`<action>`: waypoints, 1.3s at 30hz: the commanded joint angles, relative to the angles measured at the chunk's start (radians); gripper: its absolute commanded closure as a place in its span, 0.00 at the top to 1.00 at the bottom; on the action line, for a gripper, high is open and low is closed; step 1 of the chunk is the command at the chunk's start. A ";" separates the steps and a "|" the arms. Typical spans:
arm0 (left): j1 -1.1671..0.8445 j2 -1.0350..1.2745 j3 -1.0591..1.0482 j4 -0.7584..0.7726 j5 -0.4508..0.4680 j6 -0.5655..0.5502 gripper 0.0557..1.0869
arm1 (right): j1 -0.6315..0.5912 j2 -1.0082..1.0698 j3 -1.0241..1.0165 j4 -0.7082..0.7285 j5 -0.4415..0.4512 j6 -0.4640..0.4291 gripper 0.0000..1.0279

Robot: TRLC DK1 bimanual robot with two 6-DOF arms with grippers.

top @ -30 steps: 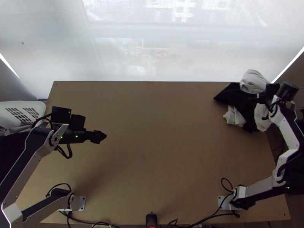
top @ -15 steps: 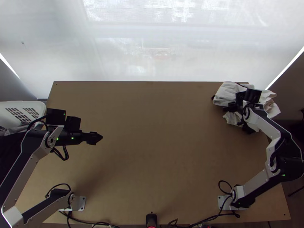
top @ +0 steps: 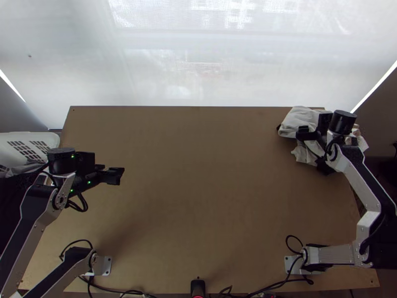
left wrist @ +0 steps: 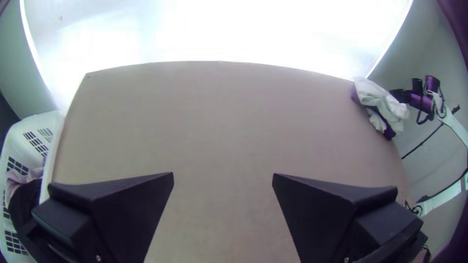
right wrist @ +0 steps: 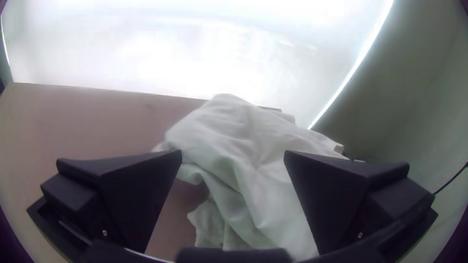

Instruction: Fold the t-shirt

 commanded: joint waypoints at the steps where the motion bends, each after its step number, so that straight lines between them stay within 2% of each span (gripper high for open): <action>1: 0.005 -0.136 -0.080 0.080 -0.147 0.030 0.96 | 0.117 -0.158 0.024 -0.160 -0.007 0.026 0.94; 3: 0.005 -0.177 -0.129 0.100 -0.152 0.052 0.96 | 0.188 -0.168 0.029 -0.223 -0.013 0.017 0.94; 5: 0.003 -0.217 -0.175 0.100 -0.153 0.066 0.96 | 0.208 -0.198 0.012 -0.243 -0.010 0.050 0.96; 8: 0.008 -0.277 -0.231 0.100 -0.158 0.067 0.96 | 0.258 -0.254 -0.017 -0.245 -0.001 0.150 0.95; 11: 0.017 -0.340 -0.267 0.100 -0.158 0.109 0.96 | 0.306 -0.292 -0.046 -0.245 0.000 0.156 0.95; 14: 0.017 -0.385 -0.286 0.100 -0.201 0.165 0.96 | 0.349 -0.342 -0.088 -0.248 0.002 0.167 0.95; 16: 0.019 -0.427 -0.301 0.131 -0.228 0.205 0.96 | 0.362 -0.395 -0.144 -0.157 0.036 0.282 0.95; 20: 0.025 -0.518 -0.344 0.162 -0.245 0.265 0.96 | 0.418 -0.487 -0.239 -0.122 0.079 0.247 0.95; 22: 0.023 -0.570 -0.373 0.165 -0.244 0.271 0.96 | 0.447 -0.516 -0.296 -0.113 0.119 0.159 0.95; 23: 0.022 -0.602 -0.390 0.166 -0.244 0.283 0.96 | 0.454 -0.528 -0.324 -0.113 0.134 0.146 0.95; 25: 0.025 -0.667 -0.432 0.183 -0.244 0.274 0.96 | 0.456 -0.557 -0.370 -0.111 0.160 0.141 0.95; 28: 0.026 -0.779 -0.490 0.197 -0.244 0.214 0.96 | 0.454 -0.628 -0.471 0.039 0.209 0.184 0.95; 30: 0.028 -0.924 -0.533 0.215 -0.244 0.178 0.96 | 0.456 -0.663 -0.506 0.062 0.217 0.198 0.95; 34: 0.101 -0.935 -0.574 0.232 -0.245 0.161 0.96 | 0.462 -0.715 -0.582 0.124 0.218 0.201 0.95; 39: 0.105 -0.934 -0.623 0.183 -0.244 0.151 0.96 | 0.467 -0.818 -0.753 0.274 0.258 0.126 0.95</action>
